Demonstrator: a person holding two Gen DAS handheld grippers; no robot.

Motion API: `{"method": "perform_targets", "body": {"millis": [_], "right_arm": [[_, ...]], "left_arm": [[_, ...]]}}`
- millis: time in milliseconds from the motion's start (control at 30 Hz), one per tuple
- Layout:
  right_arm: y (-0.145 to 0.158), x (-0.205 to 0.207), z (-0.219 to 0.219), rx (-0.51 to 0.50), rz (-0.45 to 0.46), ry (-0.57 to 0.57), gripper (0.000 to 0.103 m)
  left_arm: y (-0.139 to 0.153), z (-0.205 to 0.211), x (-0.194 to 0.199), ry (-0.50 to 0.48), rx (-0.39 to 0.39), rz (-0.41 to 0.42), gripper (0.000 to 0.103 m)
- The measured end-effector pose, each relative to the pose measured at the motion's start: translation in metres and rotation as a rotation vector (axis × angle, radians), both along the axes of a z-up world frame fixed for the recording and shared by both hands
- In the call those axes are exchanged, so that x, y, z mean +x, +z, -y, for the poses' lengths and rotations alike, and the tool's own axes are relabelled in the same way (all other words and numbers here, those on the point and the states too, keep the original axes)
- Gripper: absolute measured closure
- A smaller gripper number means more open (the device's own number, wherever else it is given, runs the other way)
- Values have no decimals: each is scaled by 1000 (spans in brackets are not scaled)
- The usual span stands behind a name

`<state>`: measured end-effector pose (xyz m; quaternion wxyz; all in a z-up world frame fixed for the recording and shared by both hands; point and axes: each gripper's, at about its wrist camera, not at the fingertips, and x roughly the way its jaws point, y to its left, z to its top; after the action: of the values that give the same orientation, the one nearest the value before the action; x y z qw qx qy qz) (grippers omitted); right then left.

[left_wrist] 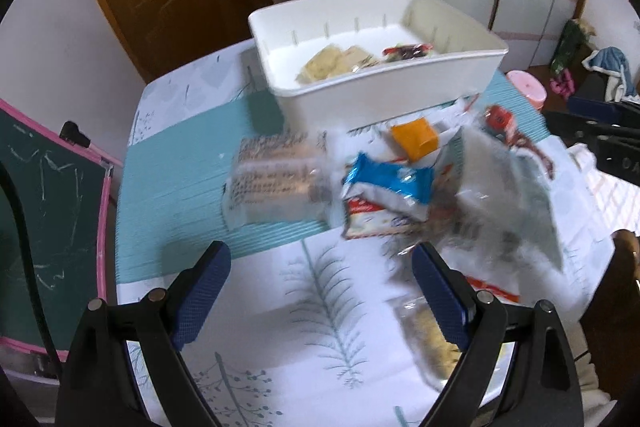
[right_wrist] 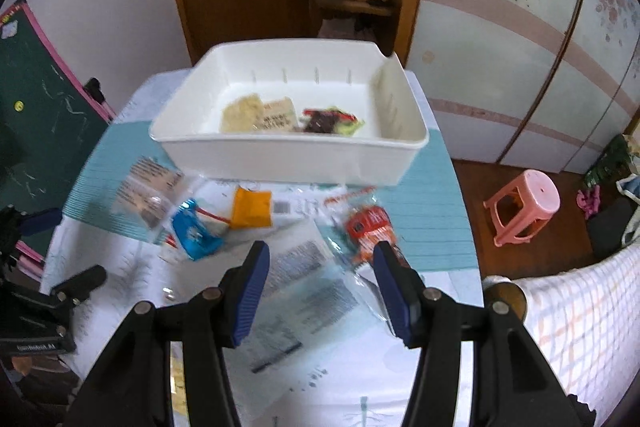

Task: Organize snacks
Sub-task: 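Reach left tool to clear bread packet while right tool reaches red sausage packet, then grasp the clear bread packet with left tool while right tool grasps sausage packet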

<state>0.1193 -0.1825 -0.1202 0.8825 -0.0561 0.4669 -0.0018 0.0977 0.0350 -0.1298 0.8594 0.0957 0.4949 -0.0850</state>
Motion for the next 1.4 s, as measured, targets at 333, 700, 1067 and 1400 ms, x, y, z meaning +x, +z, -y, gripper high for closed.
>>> {"method": "perform_targets", "body": {"millis": [333, 700, 1067, 1400], "right_arm": [[-25, 8, 54, 0, -23, -96, 49], [-59, 20, 98, 84, -91, -82, 49], [-77, 58, 83, 124, -133, -39, 49], [-89, 86, 57, 53, -154, 39, 41]], "left_arm": [[-28, -49, 30, 133, -26, -76, 12], [-55, -79, 70, 233, -103, -182, 12], [-60, -48, 113, 185, -120, -217, 12], [-73, -25, 140, 144, -60, -256, 4]]}}
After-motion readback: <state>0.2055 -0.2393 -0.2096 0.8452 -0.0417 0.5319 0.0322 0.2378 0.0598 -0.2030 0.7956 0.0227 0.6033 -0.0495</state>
